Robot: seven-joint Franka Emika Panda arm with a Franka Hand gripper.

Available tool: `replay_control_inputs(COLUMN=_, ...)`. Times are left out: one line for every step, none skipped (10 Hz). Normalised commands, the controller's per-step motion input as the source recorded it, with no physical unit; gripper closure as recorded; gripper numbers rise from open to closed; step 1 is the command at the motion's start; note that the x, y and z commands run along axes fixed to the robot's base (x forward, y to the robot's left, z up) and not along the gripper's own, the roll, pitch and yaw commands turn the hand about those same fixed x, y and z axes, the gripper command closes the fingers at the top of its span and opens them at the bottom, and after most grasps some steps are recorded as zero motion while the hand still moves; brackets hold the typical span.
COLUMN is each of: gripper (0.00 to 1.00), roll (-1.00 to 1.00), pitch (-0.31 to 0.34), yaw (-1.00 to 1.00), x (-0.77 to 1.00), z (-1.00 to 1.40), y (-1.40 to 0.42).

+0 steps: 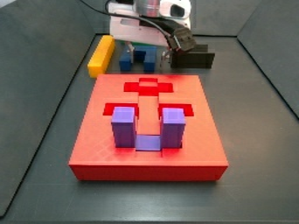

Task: Pick up the blue object. Move up. Place the blue object on the fixture. Regrasp the blue object. Move to above the board. Insert the blue object.
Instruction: Pick up the blue object.

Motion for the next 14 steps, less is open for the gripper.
replay_control_inputs(gripper=0.00, roll=0.09, pitch=0.000, yaw=-0.05, x=-0.06, z=-0.22, y=0.00)
replay_control_inputs(gripper=0.00, roll=0.06, pitch=0.000, yaw=0.00, x=-0.04, z=-0.02, y=0.00)
replay_control_inputs(gripper=0.00, roll=0.00, pitch=0.000, yaw=0.00, x=0.00, z=0.00, y=-0.03)
replay_control_inputs(gripper=0.00, roll=0.00, pitch=0.000, yaw=0.00, x=-0.02, z=0.00, y=0.02)
replay_control_inputs(gripper=0.00, roll=0.00, pitch=0.000, yaw=0.00, x=-0.02, z=0.00, y=0.00)
replay_control_inputs(gripper=0.00, roll=0.00, pitch=0.000, yaw=0.00, x=0.00, z=0.00, y=0.00)
replay_control_inputs(gripper=1.00, roll=0.00, pitch=0.000, yaw=0.00, x=0.00, z=0.00, y=0.00)
replay_control_inputs(gripper=1.00, roll=0.00, pitch=0.000, yaw=0.00, x=0.00, z=0.00, y=0.00)
replay_control_inputs(gripper=1.00, roll=0.00, pitch=0.000, yaw=0.00, x=0.00, z=0.00, y=0.00)
replay_control_inputs(gripper=1.00, roll=0.00, pitch=0.000, yaw=0.00, x=0.00, z=0.00, y=0.00)
replay_control_inputs(gripper=1.00, roll=0.00, pitch=0.000, yaw=0.00, x=0.00, z=0.00, y=0.00)
replay_control_inputs(gripper=1.00, roll=0.00, pitch=0.000, yaw=0.00, x=0.00, z=0.00, y=0.00)
replay_control_inputs(gripper=1.00, roll=0.00, pitch=0.000, yaw=0.00, x=0.00, z=0.00, y=0.00)
replay_control_inputs(gripper=1.00, roll=0.00, pitch=0.000, yaw=0.00, x=0.00, z=0.00, y=0.00)
